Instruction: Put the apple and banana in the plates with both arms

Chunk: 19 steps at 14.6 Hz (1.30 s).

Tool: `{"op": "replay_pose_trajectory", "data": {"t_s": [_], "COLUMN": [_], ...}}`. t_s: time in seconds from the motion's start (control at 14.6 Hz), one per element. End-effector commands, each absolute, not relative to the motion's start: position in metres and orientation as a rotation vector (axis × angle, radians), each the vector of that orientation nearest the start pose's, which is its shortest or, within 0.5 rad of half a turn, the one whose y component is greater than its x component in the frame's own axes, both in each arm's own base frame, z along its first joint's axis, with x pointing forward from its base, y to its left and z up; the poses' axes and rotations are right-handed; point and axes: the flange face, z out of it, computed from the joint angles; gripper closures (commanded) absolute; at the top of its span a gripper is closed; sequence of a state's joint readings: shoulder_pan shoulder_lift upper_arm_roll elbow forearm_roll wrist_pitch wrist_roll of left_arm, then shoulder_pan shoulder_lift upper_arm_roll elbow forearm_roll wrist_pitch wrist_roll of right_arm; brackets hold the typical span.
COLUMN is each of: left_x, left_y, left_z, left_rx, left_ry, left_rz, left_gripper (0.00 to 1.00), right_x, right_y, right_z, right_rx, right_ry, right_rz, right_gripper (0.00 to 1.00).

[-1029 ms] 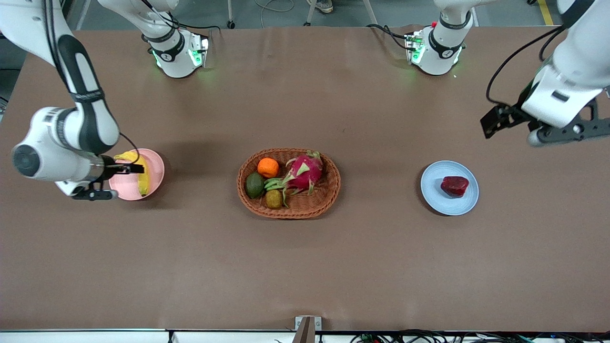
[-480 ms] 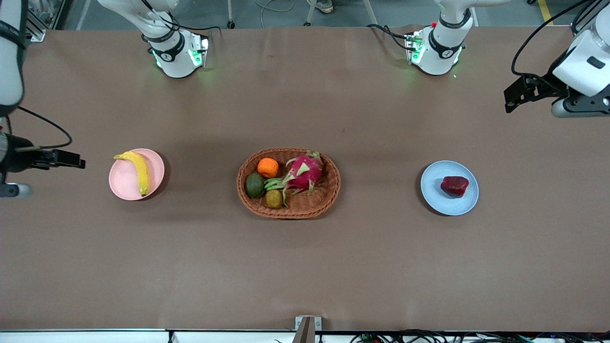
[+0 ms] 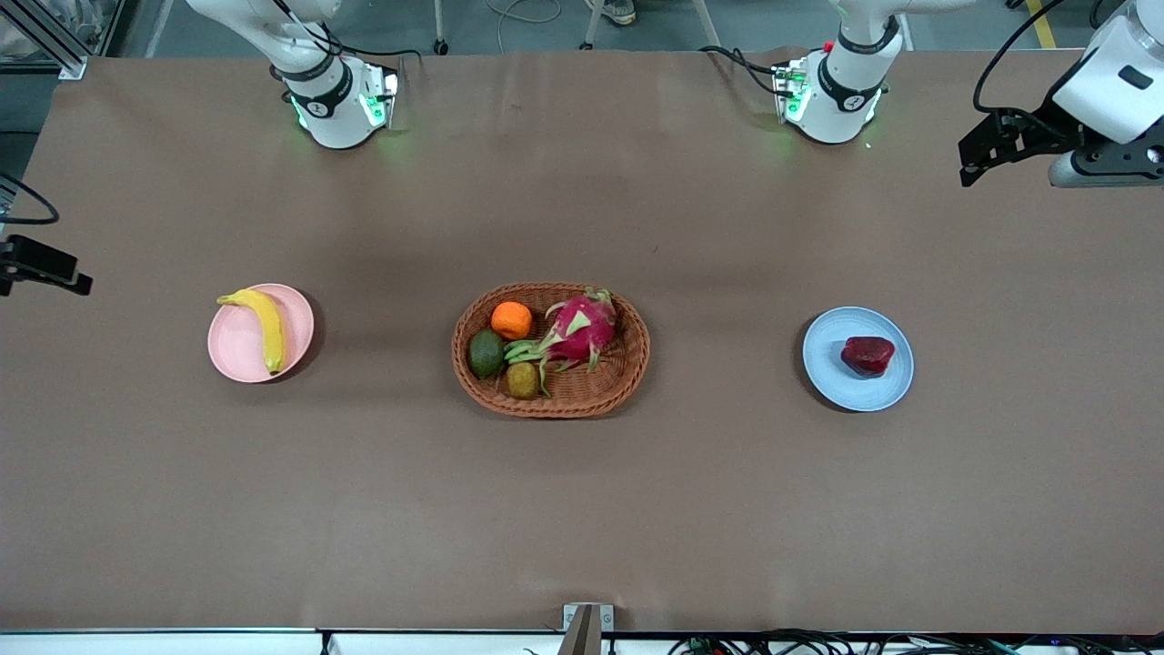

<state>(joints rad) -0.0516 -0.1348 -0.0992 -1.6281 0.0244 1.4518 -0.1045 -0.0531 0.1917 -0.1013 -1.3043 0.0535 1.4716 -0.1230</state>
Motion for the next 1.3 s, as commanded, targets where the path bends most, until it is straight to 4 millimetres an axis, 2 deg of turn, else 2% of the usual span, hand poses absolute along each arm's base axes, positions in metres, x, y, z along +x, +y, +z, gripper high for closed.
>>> {"op": "replay_pose_trajectory", "data": {"t_s": [0.0, 0.14, 0.34, 0.62, 1.03, 1.23], "left_x": [0.485, 0.486, 0.488, 0.491, 0.498, 0.503], "left_y": [-0.076, -0.073, -0.072, -0.074, -0.073, -0.072], "left_z": [0.663, 0.678, 0.674, 0.673, 0.669, 0.67], "left_rx": [-3.123, -3.13, -3.133, -3.141, -3.136, -3.141], "left_ry": [0.041, 0.013, 0.009, 0.039, 0.036, 0.032], "left_rz": [0.053, -0.001, 0.018, 0.023, 0.034, 0.027], "left_gripper": [0.0, 0.0, 0.0, 0.0, 0.0, 0.0], "right_x": [0.586, 0.572, 0.561, 0.566, 0.55, 0.542], "right_y": [-0.077, -0.077, -0.075, -0.076, -0.073, -0.063], "right_z": [0.65, 0.65, 0.642, 0.635, 0.624, 0.625], "right_rx": [-3.115, -3.11, -3.106, -3.106, -3.105, -3.129], "right_ry": [0.118, 0.15, 0.151, 0.156, 0.148, 0.112], "right_rz": [-0.009, -0.04, -0.145, -0.198, -0.16, -0.15], "right_gripper": [0.0, 0.0, 0.0, 0.0, 0.0, 0.0]}}
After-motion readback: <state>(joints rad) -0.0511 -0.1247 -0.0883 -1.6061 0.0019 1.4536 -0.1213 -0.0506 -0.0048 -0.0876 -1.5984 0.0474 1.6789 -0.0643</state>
